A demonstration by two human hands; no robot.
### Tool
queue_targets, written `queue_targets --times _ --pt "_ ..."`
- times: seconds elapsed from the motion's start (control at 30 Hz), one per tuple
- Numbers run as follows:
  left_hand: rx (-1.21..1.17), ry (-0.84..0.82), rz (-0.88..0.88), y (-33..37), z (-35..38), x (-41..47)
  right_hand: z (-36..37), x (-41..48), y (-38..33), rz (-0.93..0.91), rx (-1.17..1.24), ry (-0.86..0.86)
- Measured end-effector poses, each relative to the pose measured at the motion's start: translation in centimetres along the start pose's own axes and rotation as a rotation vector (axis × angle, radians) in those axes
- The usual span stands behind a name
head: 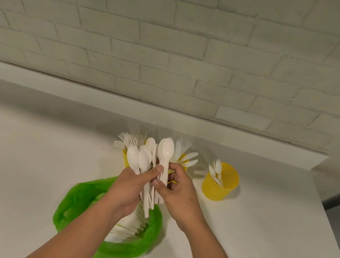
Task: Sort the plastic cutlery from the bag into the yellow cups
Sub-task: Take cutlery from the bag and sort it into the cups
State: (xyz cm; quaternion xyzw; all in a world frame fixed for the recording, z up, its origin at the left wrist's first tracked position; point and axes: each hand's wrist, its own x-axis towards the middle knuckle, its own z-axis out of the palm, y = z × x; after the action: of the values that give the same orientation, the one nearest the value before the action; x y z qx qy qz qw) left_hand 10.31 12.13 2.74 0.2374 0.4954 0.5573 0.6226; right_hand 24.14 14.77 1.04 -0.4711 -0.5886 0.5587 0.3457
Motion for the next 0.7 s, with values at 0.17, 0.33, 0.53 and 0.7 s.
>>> queue_targets --times 0.17,0.33,0.53,0.7 --pt "0.041 0.039 0.006 0.0 -0.6 0.3 -0.1 -0.2 -0.4 0.013 0.012 -0.039" --pt "0.042 0.063 0.015 -0.3 -0.2 0.2 0.8 0.0 0.0 0.05 0.067 0.04" --pt "0.087 0.062 0.034 -0.7 -0.1 0.5 0.9 -0.1 0.2 0.068 0.143 0.082" --pt "0.044 0.049 -0.035 -1.1 0.2 0.5 1.5 0.0 0.9 0.07 0.02 0.062"
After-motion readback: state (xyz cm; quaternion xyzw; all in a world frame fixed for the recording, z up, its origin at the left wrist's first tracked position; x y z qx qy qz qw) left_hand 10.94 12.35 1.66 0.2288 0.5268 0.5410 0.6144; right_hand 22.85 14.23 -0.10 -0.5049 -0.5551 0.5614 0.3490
